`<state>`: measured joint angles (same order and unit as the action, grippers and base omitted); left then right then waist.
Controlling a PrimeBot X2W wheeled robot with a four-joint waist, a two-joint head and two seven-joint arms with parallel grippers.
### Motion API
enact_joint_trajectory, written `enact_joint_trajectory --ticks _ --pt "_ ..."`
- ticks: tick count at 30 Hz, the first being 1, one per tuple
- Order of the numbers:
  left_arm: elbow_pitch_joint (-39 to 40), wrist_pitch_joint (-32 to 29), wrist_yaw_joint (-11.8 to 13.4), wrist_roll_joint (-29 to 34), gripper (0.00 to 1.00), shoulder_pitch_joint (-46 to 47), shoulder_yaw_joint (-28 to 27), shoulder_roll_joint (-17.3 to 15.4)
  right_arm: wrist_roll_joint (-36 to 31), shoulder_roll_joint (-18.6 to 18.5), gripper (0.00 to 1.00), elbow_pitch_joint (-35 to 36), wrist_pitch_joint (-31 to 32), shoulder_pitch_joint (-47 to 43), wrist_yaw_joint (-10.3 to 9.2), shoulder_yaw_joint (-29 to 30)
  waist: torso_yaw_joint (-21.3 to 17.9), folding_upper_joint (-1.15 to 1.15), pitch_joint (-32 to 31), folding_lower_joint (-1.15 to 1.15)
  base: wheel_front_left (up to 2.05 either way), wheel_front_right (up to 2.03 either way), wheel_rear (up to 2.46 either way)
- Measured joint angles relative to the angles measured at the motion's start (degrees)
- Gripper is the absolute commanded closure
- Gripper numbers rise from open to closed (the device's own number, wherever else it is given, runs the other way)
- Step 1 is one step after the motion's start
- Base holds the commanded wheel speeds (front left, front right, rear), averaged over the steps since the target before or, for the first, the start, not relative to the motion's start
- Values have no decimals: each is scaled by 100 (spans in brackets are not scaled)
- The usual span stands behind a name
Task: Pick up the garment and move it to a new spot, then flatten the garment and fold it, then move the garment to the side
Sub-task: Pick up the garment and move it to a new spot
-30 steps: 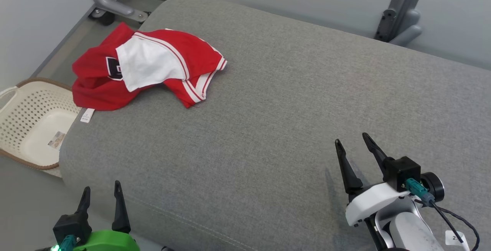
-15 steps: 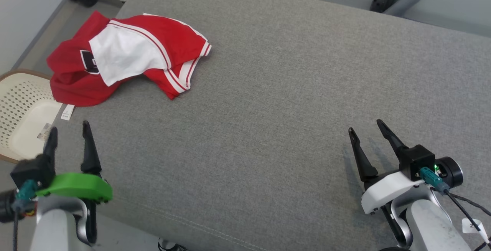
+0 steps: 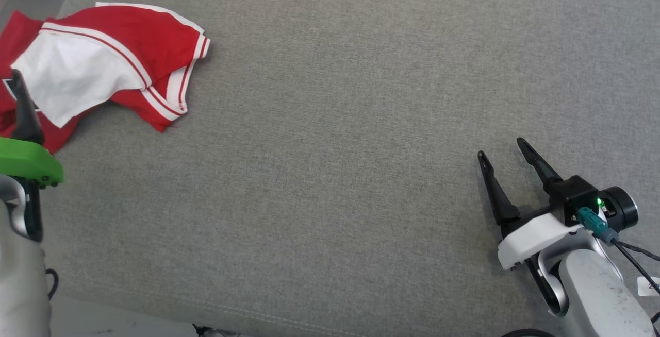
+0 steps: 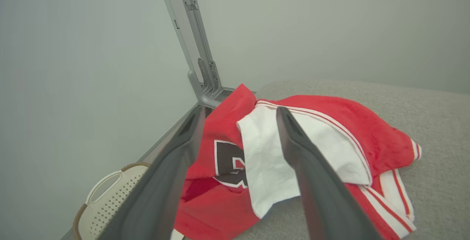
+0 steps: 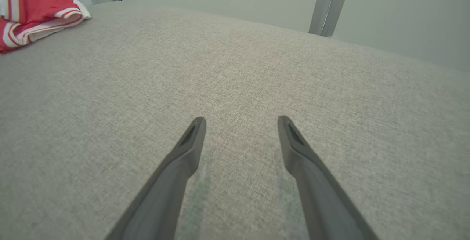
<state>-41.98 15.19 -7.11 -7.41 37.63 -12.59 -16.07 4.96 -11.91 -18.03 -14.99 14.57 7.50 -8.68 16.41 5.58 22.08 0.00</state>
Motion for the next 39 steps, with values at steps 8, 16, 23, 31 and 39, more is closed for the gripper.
enact_joint_trajectory --ticks 8,16,23,31,39 --pt "-913 -1 240 443 0 616 186 -619 18 -100 0 88 0 94 0 12 -328 0 418 0 0 0 0" --pt "-1630 -1 598 550 0 960 223 -860 58 -59 0 121 -19 98 4 55 -566 0 641 0 0 0 0" --pt "-2315 -41 624 403 100 1259 168 -889 58 -10 0 122 -24 127 5 101 -645 0 716 0 0 0 0" --pt "-2239 -22 457 348 100 1354 230 -943 118 79 0 45 -15 168 4 123 -662 1 586 0 0 0 0" --pt "-569 -4 149 521 100 1621 732 -806 203 415 0 -47 -13 101 4 170 -725 1 194 0 0 0 0"
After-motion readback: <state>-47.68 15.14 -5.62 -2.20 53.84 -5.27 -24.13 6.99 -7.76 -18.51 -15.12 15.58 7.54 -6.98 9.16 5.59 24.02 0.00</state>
